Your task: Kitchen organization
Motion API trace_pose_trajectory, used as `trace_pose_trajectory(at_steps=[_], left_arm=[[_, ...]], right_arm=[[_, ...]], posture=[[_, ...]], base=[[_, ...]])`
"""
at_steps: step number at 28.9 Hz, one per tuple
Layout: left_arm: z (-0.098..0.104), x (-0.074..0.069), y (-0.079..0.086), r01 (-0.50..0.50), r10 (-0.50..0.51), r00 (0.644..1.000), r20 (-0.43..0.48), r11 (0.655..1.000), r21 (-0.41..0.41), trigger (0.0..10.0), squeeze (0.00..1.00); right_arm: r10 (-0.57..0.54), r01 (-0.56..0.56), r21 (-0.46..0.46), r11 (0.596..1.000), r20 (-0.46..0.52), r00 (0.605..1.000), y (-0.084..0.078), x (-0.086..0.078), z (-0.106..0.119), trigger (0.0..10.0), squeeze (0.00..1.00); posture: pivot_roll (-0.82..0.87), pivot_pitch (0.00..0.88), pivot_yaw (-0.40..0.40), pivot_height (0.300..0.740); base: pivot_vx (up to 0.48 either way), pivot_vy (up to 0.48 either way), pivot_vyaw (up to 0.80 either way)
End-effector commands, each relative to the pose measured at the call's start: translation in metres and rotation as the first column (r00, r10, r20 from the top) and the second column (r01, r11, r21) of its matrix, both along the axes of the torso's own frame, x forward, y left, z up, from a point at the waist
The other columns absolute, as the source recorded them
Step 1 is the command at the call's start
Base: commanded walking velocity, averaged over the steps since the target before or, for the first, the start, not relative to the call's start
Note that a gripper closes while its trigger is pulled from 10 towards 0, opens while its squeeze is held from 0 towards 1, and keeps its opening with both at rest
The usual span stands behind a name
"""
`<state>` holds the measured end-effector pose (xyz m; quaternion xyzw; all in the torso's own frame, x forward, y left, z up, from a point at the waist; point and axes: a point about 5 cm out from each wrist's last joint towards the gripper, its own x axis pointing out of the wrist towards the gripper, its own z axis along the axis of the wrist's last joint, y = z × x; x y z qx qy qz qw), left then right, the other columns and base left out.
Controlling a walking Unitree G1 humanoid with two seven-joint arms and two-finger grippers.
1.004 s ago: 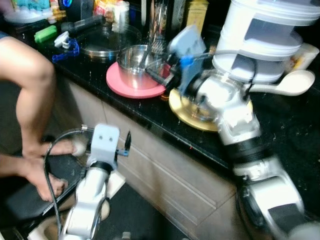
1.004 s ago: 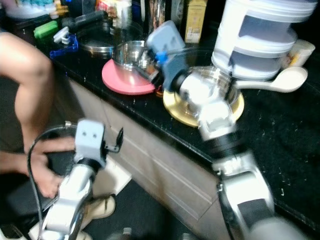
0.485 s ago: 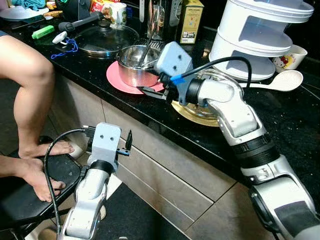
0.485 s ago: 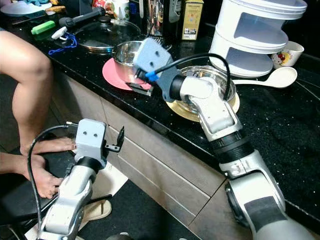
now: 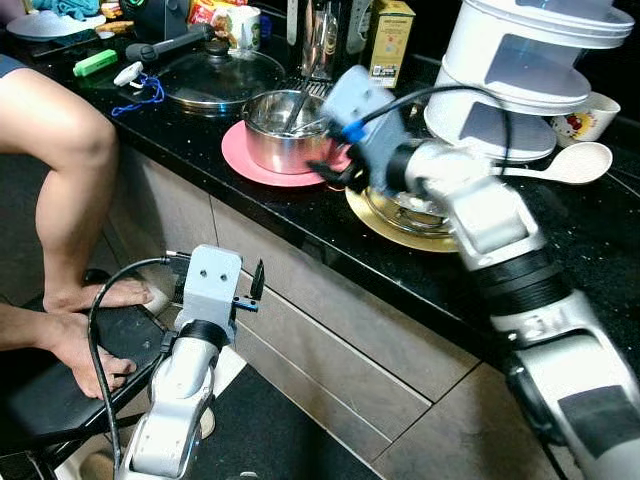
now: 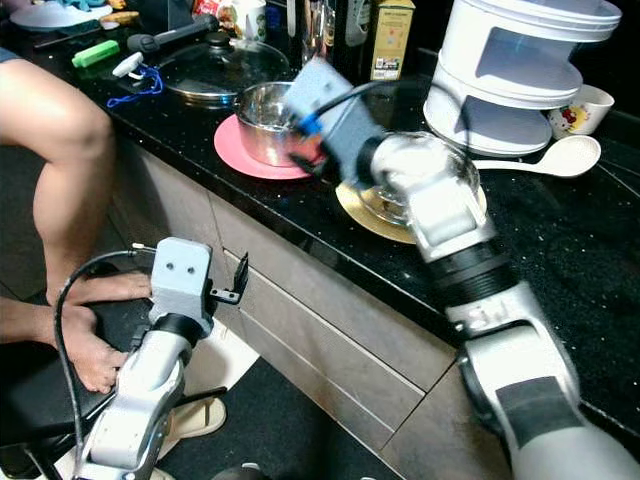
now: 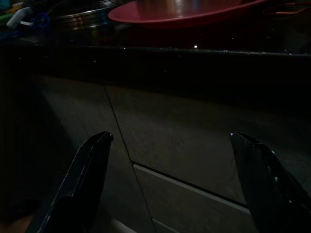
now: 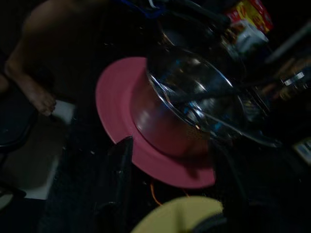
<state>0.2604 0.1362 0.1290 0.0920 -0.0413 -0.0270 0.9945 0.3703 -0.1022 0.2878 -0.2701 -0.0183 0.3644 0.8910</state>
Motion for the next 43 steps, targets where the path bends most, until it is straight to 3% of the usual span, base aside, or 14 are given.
trace_pose_trajectory(at_steps=[1, 3, 4, 8, 11, 20, 21, 33, 43], left_arm=[[-0.003, -0.001, -0.001, 0.000, 0.000, 1.000, -0.019, 1.000, 0.011, 10.0, 0.00], [-0.003, -0.001, -0.001, 0.000, 0.000, 1.000, -0.019, 1.000, 0.010, 10.0, 0.00], [-0.004, -0.001, -0.001, 0.000, 0.000, 1.000, -0.019, 1.000, 0.009, 10.0, 0.00], [-0.004, -0.001, -0.002, 0.000, 0.000, 1.000, -0.020, 1.000, 0.006, 10.0, 0.00], [-0.004, -0.001, -0.002, 0.001, -0.001, 1.000, -0.020, 1.000, 0.006, 10.0, 0.00], [-0.005, -0.002, -0.003, 0.000, 0.000, 1.000, -0.025, 1.000, 0.004, 10.0, 0.00], [-0.005, -0.002, -0.003, 0.001, -0.001, 1.000, -0.026, 1.000, 0.005, 10.0, 0.00], [-0.007, -0.003, -0.004, 0.001, -0.001, 1.000, -0.031, 1.000, 0.002, 10.0, 0.00], [-0.006, -0.002, -0.004, -0.003, 0.003, 1.000, -0.028, 1.000, -0.002, 10.0, 0.00]], right_arm=[[-0.015, 0.015, -0.017, 1.000, -0.020, 1.000, -0.011, 0.000, 0.003, 10.0, 1.00], [-0.010, 0.009, -0.034, 0.999, -0.037, 0.999, -0.020, -0.001, 0.006, 10.0, 1.00], [0.015, -0.018, -0.046, 0.999, -0.060, 0.998, -0.028, -0.005, 0.009, 10.0, 0.00], [0.129, -0.147, -0.097, 0.984, -0.169, 0.977, -0.043, -0.022, 0.013, 10.0, 0.00], [0.139, -0.168, -0.119, 0.978, -0.219, 0.966, -0.050, -0.027, 0.011, 10.0, 0.00], [-0.028, -0.061, -0.277, 0.959, -0.306, 0.951, -0.078, -0.027, -0.003, 10.0, 0.00], [-0.072, -0.032, -0.318, 0.948, -0.310, 0.948, -0.083, -0.026, -0.007, 10.0, 0.00], [-0.146, -0.006, -0.412, 0.911, -0.337, 0.930, -0.089, -0.027, -0.019, 10.0, 0.00], [-0.273, 0.118, -0.482, 0.868, -0.265, 0.925, -0.106, -0.017, -0.017, 10.0, 0.00]], posture=[[0.08, 0.041, -0.071, 0.732], [0.08, 0.041, -0.069, 0.732], [0.07, 0.043, -0.070, 0.732], [0.07, 0.044, -0.070, 0.732], [0.07, 0.044, -0.072, 0.732], [0.07, 0.035, -0.081, 0.732], [0.07, 0.032, -0.083, 0.732], [0.06, 0.024, -0.084, 0.732], [0.06, 0.031, -0.085, 0.732]], base=[[0.000, 0.000, 0.00], [0.000, 0.000, 0.00], [0.000, 0.000, 0.00], [0.000, 0.000, 0.00], [0.000, 0.000, 0.00], [0.000, 0.000, 0.00], [0.000, 0.000, 0.00], [0.000, 0.000, 0.00], [0.000, 0.000, 0.00]])
